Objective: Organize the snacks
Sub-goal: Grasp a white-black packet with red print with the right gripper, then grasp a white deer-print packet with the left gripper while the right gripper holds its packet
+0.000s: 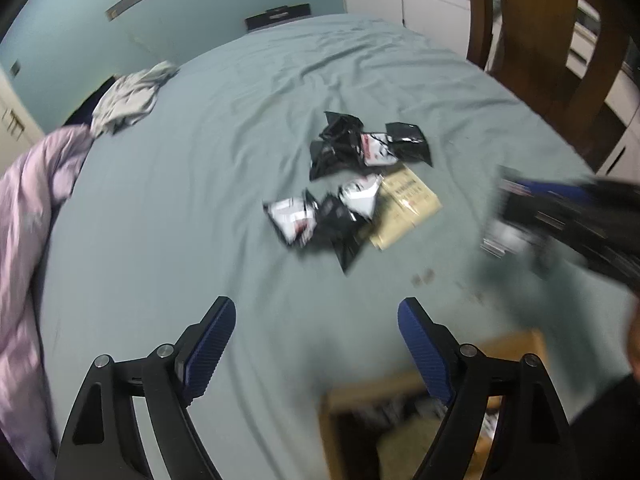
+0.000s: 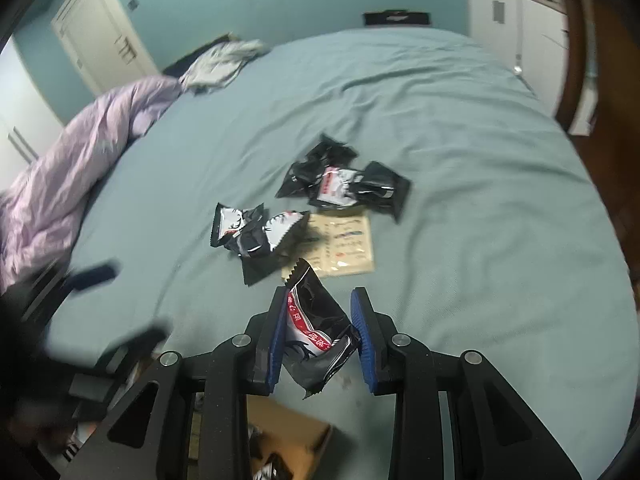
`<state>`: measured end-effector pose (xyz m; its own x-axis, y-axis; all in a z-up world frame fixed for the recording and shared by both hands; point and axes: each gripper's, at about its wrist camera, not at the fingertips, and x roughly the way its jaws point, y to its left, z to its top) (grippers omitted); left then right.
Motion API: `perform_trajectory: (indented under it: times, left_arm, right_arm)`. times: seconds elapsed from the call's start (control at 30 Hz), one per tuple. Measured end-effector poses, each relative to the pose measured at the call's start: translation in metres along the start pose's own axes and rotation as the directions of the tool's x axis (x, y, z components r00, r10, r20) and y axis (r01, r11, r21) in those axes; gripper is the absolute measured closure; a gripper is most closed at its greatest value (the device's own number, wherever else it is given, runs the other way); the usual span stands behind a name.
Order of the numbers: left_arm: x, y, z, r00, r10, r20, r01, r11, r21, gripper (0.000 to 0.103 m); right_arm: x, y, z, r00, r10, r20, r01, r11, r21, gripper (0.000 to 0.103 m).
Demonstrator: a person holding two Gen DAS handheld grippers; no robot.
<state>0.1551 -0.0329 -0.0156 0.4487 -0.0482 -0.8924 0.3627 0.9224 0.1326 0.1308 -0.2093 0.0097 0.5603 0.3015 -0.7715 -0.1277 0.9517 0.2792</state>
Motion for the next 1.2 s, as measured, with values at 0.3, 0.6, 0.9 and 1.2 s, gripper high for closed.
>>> perform_trajectory:
  times: [0.3, 0.6, 0.9, 1.2]
  left_arm:
    - [0.099, 0.023, 0.048, 0.991, -0.054, -0.125, 0.040, 0.993, -0.112, 0.018]
    - [0.135, 0.060, 0.054, 0.950, -0.266, -0.163, 0.180, 0.894, -0.411, 0.063]
    - [0.109, 0.074, 0.041, 0.969, -0.226, -0.096, 0.157, 0.872, -0.464, 0.075]
    - [-0.010, 0.069, -0.008, 0.986, -0.164, 0.008, 0.156, 0.924, -0.349, 0.075]
  right_arm:
    - [-0.065, -0.048, -0.093, 0.995, 0.018, 0.095, -0.039, 0.975, 0.218, 0.074]
    - [-0.052, -0.044, -0.094, 0.999, 0.016, 0.033, -0.022, 0.975, 0.219, 0.074]
    - [-0.047, -0.038, -0.092, 0.998, -0.042, 0.049, 0.032, 0.984, 0.177, 0.074]
    - [-0.060, -0.039, -0.094, 0.993, -0.023, 0.115, -0.002, 0.979, 0.206, 0.074]
